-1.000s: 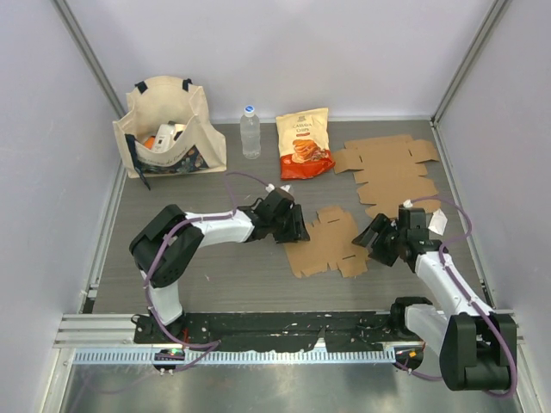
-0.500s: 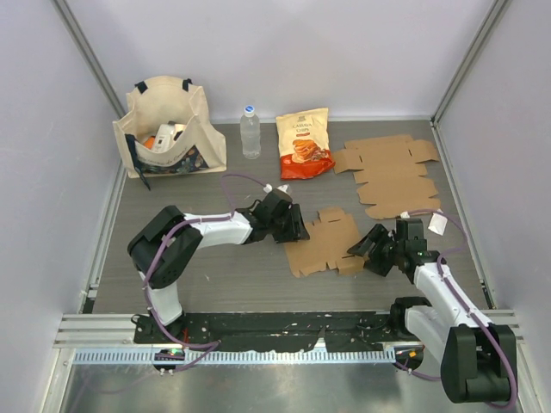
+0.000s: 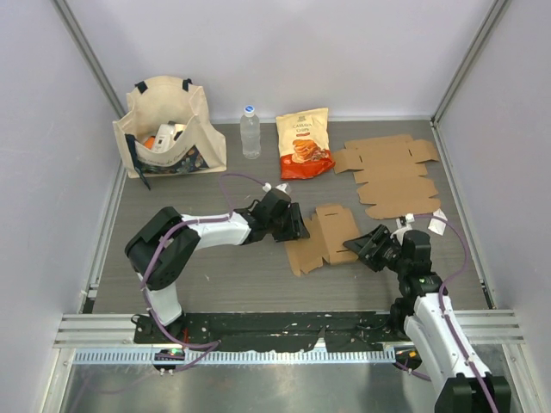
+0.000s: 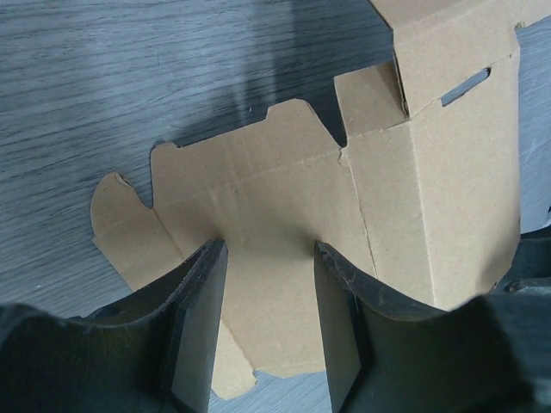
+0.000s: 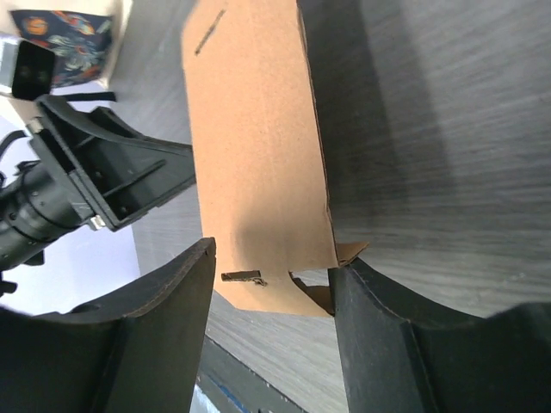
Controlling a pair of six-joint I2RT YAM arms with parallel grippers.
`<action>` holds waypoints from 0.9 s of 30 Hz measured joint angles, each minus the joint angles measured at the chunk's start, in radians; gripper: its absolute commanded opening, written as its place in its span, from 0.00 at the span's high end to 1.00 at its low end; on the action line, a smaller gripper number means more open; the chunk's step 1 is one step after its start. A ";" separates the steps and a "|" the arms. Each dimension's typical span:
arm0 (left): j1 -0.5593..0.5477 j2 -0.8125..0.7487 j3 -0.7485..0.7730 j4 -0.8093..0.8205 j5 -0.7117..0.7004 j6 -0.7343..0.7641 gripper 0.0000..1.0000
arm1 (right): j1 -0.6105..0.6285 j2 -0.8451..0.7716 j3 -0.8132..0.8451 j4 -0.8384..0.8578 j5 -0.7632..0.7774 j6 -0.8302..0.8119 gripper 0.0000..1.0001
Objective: Fold the paper box
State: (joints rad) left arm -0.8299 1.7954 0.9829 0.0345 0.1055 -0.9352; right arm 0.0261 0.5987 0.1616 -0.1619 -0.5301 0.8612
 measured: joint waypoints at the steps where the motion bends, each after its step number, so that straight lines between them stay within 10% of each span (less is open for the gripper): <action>1: 0.000 -0.001 0.000 0.002 0.000 0.000 0.51 | 0.000 -0.024 -0.013 0.021 -0.004 0.008 0.44; 6: 0.001 -0.008 -0.010 0.012 0.000 0.007 0.50 | 0.000 -0.092 -0.044 0.053 -0.008 0.004 0.48; 16: -0.033 -0.108 -0.068 -0.016 -0.077 0.149 0.17 | 0.000 -0.183 -0.040 0.103 -0.016 0.019 0.91; 27: -0.465 -0.319 -0.014 0.010 -0.653 0.659 0.10 | 0.001 0.044 0.166 -0.073 -0.015 0.141 0.99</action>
State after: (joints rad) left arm -1.2953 1.4765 0.9688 0.0448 -0.5472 -0.2760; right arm 0.0273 0.6430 0.3271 -0.2352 -0.5449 1.0023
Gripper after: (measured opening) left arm 0.885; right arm 0.103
